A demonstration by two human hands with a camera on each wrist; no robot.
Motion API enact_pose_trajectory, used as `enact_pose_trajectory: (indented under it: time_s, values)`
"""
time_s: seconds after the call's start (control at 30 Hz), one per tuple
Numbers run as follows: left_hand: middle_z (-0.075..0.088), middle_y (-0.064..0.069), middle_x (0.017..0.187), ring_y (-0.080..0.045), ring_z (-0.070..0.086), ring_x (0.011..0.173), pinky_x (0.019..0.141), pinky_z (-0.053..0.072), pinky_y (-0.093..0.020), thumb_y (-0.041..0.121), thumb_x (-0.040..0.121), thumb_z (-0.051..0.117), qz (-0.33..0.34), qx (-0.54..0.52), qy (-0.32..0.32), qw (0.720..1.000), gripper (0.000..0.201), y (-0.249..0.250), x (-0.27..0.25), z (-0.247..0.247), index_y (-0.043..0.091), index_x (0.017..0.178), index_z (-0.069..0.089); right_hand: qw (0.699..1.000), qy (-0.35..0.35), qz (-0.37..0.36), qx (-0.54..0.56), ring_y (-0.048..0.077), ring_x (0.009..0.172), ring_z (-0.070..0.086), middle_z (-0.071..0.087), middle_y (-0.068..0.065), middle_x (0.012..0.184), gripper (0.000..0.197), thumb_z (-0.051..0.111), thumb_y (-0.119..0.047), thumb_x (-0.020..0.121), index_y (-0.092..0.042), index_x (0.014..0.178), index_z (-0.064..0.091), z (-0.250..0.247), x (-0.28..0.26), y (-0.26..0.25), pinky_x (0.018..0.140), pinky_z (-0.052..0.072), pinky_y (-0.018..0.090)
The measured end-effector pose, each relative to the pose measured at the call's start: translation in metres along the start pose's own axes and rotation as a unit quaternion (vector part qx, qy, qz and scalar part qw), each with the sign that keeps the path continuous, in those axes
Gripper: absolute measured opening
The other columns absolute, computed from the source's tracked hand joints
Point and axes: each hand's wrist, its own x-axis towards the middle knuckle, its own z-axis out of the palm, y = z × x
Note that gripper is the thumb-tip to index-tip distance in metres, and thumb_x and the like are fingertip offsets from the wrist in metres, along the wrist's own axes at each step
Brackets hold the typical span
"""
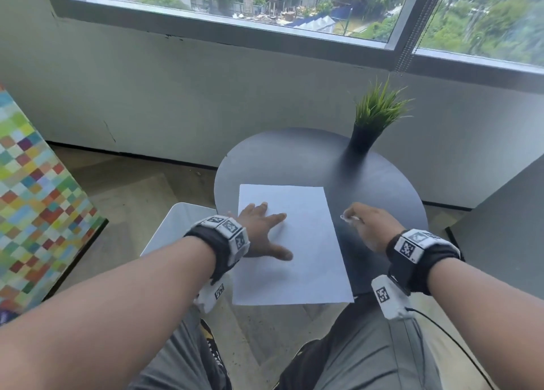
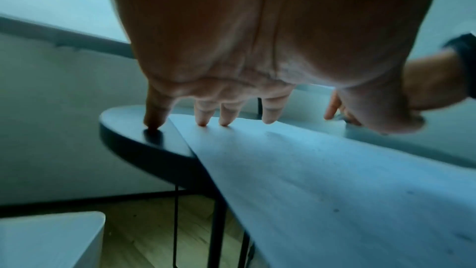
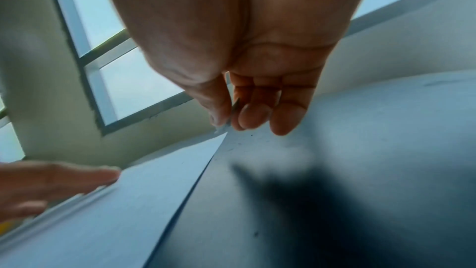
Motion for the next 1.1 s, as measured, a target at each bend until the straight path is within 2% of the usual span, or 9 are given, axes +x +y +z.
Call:
enact_pose_trajectory:
  time_s: [0.13, 0.2, 0.3, 0.37, 0.4, 0.6, 0.8, 0.97, 1.1]
  values:
    - [0.021, -0.001, 0.161, -0.024, 0.017, 0.149, 0.118, 0.026, -0.046, 0.071, 0.082, 0.060, -0.092, -0.120, 0.119, 0.981, 0.073, -0.020, -0.016, 0.003, 0.043, 0.146, 0.041, 0.997, 0.027, 0.040, -0.063, 0.028, 0.121, 0.044, 0.047, 0.004, 0.124, 0.032, 0.050, -0.034, 0.093, -0.031, 0.124, 0.052, 0.004, -0.018, -0.009, 0.101, 0.039, 0.040]
    - [0.041, -0.007, 0.135, -0.028, 0.044, 0.125, 0.102, 0.043, -0.041, 0.059, 0.084, 0.065, -0.182, -0.204, 0.166, 0.947, 0.046, -0.031, -0.021, 0.003, 0.032, 0.121, 0.060, 0.998, -0.013, -0.006, -0.064, 0.023, 0.123, 0.045, 0.048, 0.001, 0.124, 0.034, 0.051, -0.037, 0.092, -0.031, 0.126, 0.052, 0.014, -0.032, -0.024, 0.099, 0.040, 0.037]
    - [0.048, -0.004, 0.083, -0.022, 0.056, 0.062, 0.060, 0.048, -0.034, 0.038, 0.090, 0.070, -0.231, -0.522, 0.120, 0.812, 0.033, -0.041, -0.030, 0.005, 0.014, 0.080, 0.050, 0.992, -0.093, -0.037, -0.079, 0.019, 0.117, 0.050, 0.046, -0.004, 0.121, 0.040, 0.051, -0.045, 0.090, -0.038, 0.129, 0.046, 0.033, -0.051, -0.044, 0.093, 0.041, 0.034]
    - [0.052, -0.006, 0.076, -0.022, 0.059, 0.060, 0.056, 0.053, -0.034, 0.034, 0.093, 0.069, -0.245, -0.666, 0.071, 0.701, 0.028, -0.042, -0.038, 0.004, 0.014, 0.086, 0.051, 0.990, -0.103, -0.042, -0.086, 0.022, 0.115, 0.051, 0.044, -0.003, 0.123, 0.046, 0.048, -0.046, 0.089, -0.041, 0.134, 0.038, 0.038, -0.060, -0.051, 0.092, 0.042, 0.035]
    - [0.057, -0.008, 0.076, -0.022, 0.060, 0.060, 0.054, 0.055, -0.032, 0.036, 0.093, 0.068, -0.253, -0.678, 0.057, 0.688, 0.028, -0.043, -0.040, 0.004, 0.012, 0.093, 0.053, 0.990, -0.103, -0.044, -0.087, 0.023, 0.116, 0.051, 0.043, -0.002, 0.124, 0.047, 0.046, -0.044, 0.090, -0.042, 0.136, 0.036, 0.039, -0.063, -0.053, 0.093, 0.042, 0.036]
    - [0.059, -0.003, 0.060, -0.013, 0.042, 0.042, 0.047, 0.043, -0.020, 0.033, 0.090, 0.072, -0.245, -0.600, 0.049, 0.760, 0.026, -0.036, -0.047, 0.014, 0.009, 0.090, 0.062, 0.986, -0.106, -0.067, -0.106, 0.023, 0.115, 0.051, 0.043, -0.001, 0.125, 0.042, 0.039, -0.039, 0.093, -0.048, 0.134, 0.033, 0.044, -0.070, -0.058, 0.094, 0.043, 0.038]
    - [0.043, 0.000, 0.050, -0.016, 0.034, 0.033, 0.041, 0.033, -0.019, 0.005, 0.091, 0.065, -0.107, -0.525, 0.132, 0.834, 0.007, -0.028, -0.052, 0.000, 0.000, 0.094, 0.068, 0.992, -0.089, -0.054, -0.065, 0.021, 0.129, 0.043, 0.043, -0.001, 0.139, 0.066, 0.052, -0.038, 0.088, -0.037, 0.147, 0.021, 0.026, -0.066, -0.056, 0.105, 0.037, 0.037]
    - [0.056, -0.001, 0.057, -0.015, 0.039, 0.039, 0.050, 0.044, -0.024, 0.010, 0.092, 0.069, -0.020, -0.573, 0.185, 0.798, 0.007, -0.027, -0.062, -0.043, 0.011, 0.092, 0.076, 0.991, 0.097, 0.006, 0.090, 0.024, 0.111, 0.054, 0.059, 0.005, 0.119, 0.079, 0.064, -0.037, 0.086, -0.024, 0.151, 0.021, -0.043, -0.044, -0.053, 0.098, 0.038, 0.032]
    - [0.067, 0.001, 0.069, -0.004, 0.050, 0.041, 0.045, 0.045, -0.020, 0.018, 0.092, 0.070, 0.040, -0.589, 0.220, 0.777, 0.007, -0.022, -0.072, -0.077, 0.015, 0.089, 0.075, 0.951, 0.129, -0.014, 0.280, 0.022, 0.079, 0.063, 0.062, -0.002, 0.089, 0.065, 0.067, -0.035, 0.087, -0.025, 0.142, 0.035, -0.097, -0.045, -0.063, 0.060, 0.051, 0.034]
